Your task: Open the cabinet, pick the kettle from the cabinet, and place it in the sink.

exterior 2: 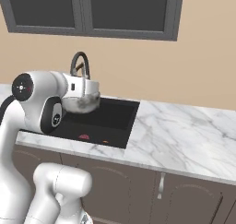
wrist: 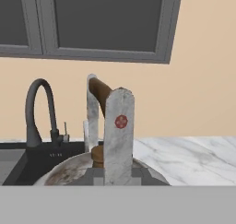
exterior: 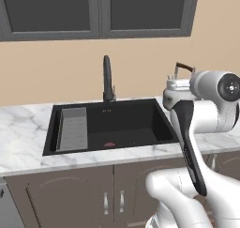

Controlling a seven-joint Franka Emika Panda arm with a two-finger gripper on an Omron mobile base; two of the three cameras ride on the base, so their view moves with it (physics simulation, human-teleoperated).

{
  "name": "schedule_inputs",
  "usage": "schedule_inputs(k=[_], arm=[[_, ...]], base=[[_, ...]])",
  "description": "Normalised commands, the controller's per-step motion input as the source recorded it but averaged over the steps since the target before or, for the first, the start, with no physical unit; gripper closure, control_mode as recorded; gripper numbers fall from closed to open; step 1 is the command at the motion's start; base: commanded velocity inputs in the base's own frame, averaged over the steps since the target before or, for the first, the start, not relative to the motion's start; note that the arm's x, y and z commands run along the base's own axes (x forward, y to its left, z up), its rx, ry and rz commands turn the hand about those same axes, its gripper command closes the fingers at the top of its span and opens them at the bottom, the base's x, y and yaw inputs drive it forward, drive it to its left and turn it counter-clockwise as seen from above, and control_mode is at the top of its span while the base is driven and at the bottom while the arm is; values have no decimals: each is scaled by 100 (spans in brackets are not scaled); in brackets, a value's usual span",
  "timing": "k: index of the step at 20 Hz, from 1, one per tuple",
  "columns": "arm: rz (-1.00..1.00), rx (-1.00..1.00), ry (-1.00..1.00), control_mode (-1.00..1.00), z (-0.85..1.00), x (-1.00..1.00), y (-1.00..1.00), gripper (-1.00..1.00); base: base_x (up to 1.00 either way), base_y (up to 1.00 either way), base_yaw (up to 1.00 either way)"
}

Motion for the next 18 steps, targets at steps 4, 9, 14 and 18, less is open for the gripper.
schedule_inputs(k=[4, 9, 14, 18], arm=[[0, 0, 0, 100, 0, 0, 0, 100], [0, 0, 0, -100, 0, 0, 0, 100], [0, 0, 0, -100, 0, 0, 0, 100], [0, 0, 0, -100, 0, -1, 0, 100]], base=[[0, 0, 0], [0, 0, 0], [0, 0, 0], [0, 0, 0]])
